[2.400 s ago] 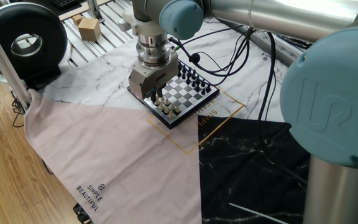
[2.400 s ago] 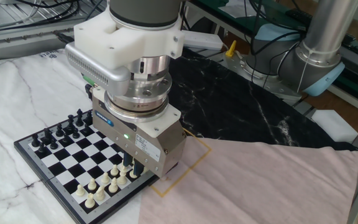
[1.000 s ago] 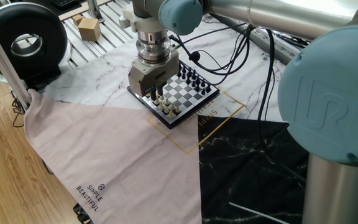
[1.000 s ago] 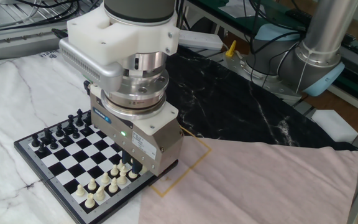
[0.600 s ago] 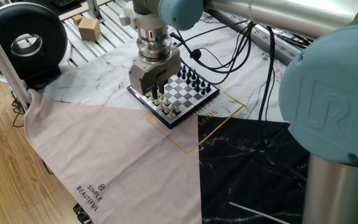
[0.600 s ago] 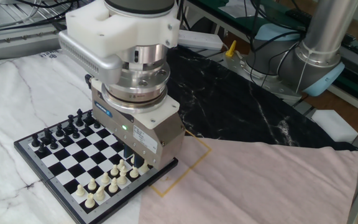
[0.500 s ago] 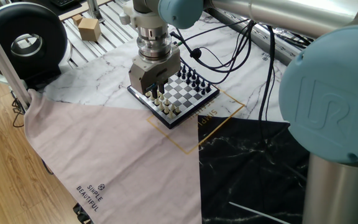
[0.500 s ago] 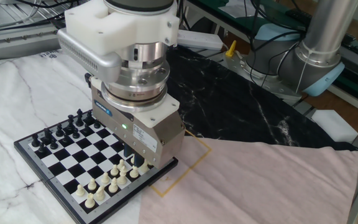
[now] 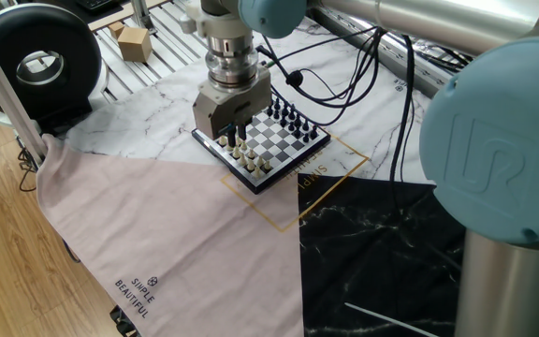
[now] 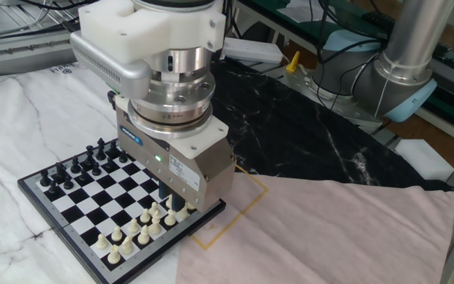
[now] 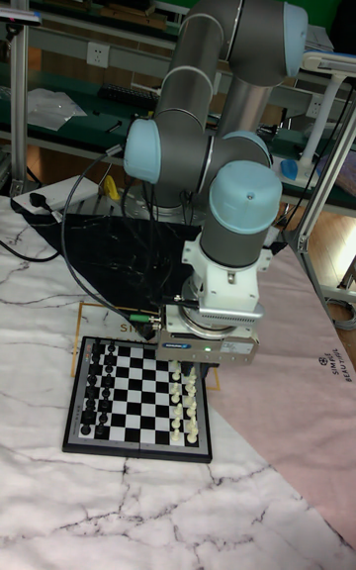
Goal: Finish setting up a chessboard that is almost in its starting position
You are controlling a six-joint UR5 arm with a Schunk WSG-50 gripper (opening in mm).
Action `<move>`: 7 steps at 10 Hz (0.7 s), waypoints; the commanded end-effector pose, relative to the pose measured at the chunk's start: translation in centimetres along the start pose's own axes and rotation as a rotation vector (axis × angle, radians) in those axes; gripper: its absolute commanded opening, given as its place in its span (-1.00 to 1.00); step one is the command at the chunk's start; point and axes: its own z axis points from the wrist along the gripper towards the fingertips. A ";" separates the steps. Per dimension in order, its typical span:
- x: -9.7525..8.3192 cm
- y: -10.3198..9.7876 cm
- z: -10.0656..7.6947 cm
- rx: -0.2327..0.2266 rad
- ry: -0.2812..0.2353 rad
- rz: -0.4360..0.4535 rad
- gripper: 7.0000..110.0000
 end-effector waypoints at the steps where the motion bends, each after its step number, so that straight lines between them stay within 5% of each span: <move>1: -0.3 0.7 -1.0 -0.030 -0.009 0.034 -0.71; 2: -0.5 0.3 -1.4 -0.012 -0.013 0.044 -0.71; 3: -0.7 0.3 -1.7 -0.006 -0.015 0.054 -1.00; 7: -2.0 1.7 -3.1 -0.012 -0.036 0.066 -1.00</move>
